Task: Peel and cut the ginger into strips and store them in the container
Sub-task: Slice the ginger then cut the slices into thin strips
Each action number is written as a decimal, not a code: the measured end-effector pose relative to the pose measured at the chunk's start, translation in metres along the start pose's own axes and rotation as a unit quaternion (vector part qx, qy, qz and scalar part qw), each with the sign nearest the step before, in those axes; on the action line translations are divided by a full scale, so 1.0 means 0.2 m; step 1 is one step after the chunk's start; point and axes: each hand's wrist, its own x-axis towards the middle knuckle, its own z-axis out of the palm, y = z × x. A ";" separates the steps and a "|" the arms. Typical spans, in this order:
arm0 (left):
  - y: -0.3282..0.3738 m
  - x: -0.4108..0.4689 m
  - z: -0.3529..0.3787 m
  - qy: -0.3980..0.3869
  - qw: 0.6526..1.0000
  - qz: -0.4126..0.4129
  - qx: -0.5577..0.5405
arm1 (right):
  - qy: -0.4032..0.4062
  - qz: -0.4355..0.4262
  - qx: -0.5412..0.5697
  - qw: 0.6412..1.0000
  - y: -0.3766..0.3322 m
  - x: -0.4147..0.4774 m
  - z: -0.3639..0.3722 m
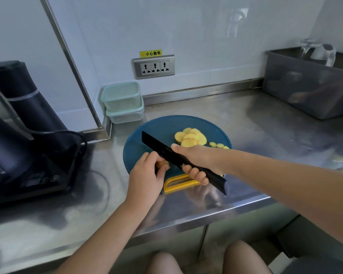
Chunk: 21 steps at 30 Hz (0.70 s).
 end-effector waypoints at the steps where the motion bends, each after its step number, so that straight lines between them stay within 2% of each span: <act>1: 0.00 0.00 0.00 -0.001 1.000 0.000 0.003 | -0.008 -0.002 0.010 1.000 0.00 -0.01 -0.01; 10: 0.00 0.00 0.00 -0.002 1.000 0.006 0.016 | -0.053 -0.017 0.024 0.998 0.00 -0.04 0.00; 21: 0.01 0.01 0.00 -0.002 1.000 -0.008 0.010 | -0.101 0.020 0.071 0.992 -0.03 -0.02 -0.01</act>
